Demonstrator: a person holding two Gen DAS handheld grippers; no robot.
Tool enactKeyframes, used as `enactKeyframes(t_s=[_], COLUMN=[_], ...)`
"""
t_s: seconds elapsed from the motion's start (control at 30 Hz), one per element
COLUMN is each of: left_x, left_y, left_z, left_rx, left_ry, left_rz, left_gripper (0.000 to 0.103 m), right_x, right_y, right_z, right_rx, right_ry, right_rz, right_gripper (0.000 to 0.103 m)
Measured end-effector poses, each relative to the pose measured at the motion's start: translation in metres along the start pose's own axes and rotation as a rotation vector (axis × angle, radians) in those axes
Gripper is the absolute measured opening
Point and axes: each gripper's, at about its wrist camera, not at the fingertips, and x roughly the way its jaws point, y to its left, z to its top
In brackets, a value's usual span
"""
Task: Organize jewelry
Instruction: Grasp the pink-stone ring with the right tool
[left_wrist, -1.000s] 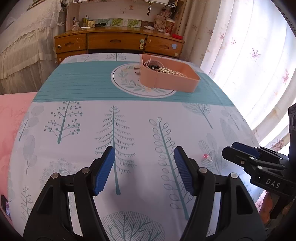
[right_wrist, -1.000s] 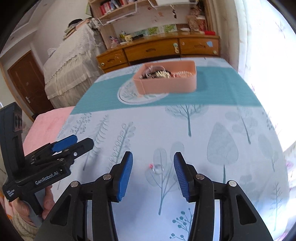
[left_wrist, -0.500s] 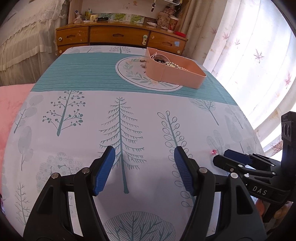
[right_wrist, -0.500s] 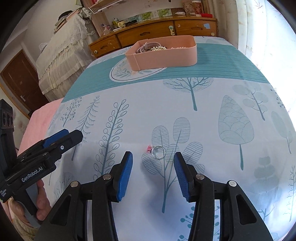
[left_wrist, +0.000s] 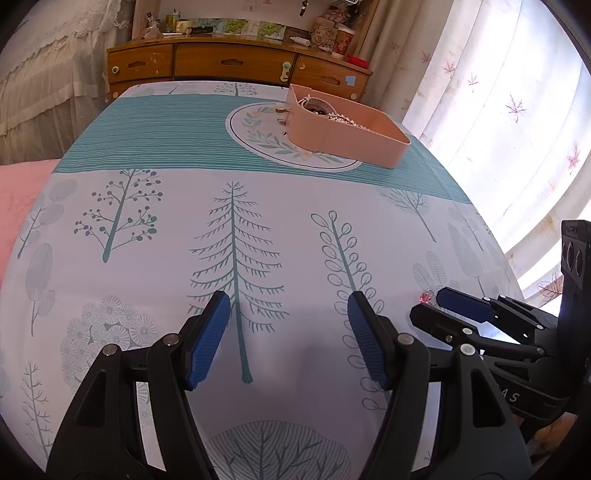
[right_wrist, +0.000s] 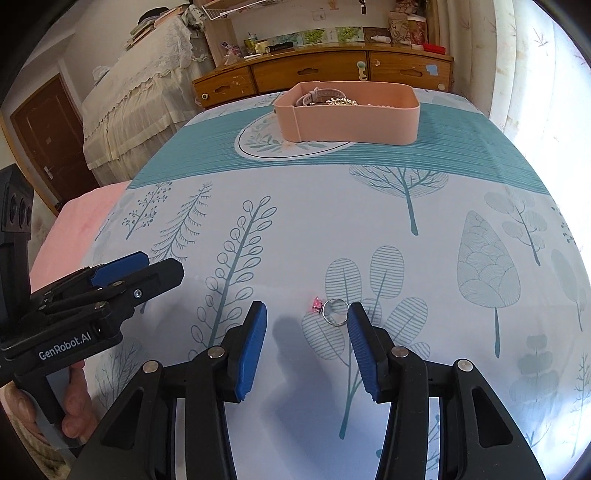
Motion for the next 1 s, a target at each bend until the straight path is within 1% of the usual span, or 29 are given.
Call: enactKeyframes(t_s=[0.23, 0.37, 0.47, 0.57, 0.73, 0.83, 1.0], left_x=[0.001, 0.002, 0.003, 0.003, 0.002, 0.002, 0.002], left_y=[0.002, 0.003, 0.004, 0.003, 0.003, 0.004, 0.003], left_z=[-0.002, -0.002, -0.003, -0.005, -0.004, -0.005, -0.005], left_rx=[-0.004, -0.007, -0.007, -0.004, 0.002, 0.000, 0.003], left_ry=[0.005, 0.006, 0.013, 0.018, 0.015, 0.015, 0.013], left_rz=[-0.008, -0.010, -0.016, -0.021, -0.023, -0.024, -0.024], left_gripper=[0.064, 0.064, 0.064, 0.064, 0.064, 0.064, 0.064], right_x=[0.007, 0.011, 0.011, 0.009, 0.009, 0.009, 0.009], right_y=[0.004, 0.008, 0.007, 0.005, 0.009, 0.012, 0.015], right_z=[0.004, 0.006, 0.006, 0.003, -0.001, -0.003, -0.004], right_rx=[-0.041, -0.075, -0.076, -0.072, -0.107, -0.136, -0.152], right_ry=[-0.024, -0.040, -0.040, -0.037, -0.039, -0.045, -0.048], right_rz=[-0.011, -0.019, -0.024, -0.019, -0.041, -0.062, -0.055], right_gripper=[0.045, 0.039, 0.036, 0.033, 0.032, 0.020, 0.020])
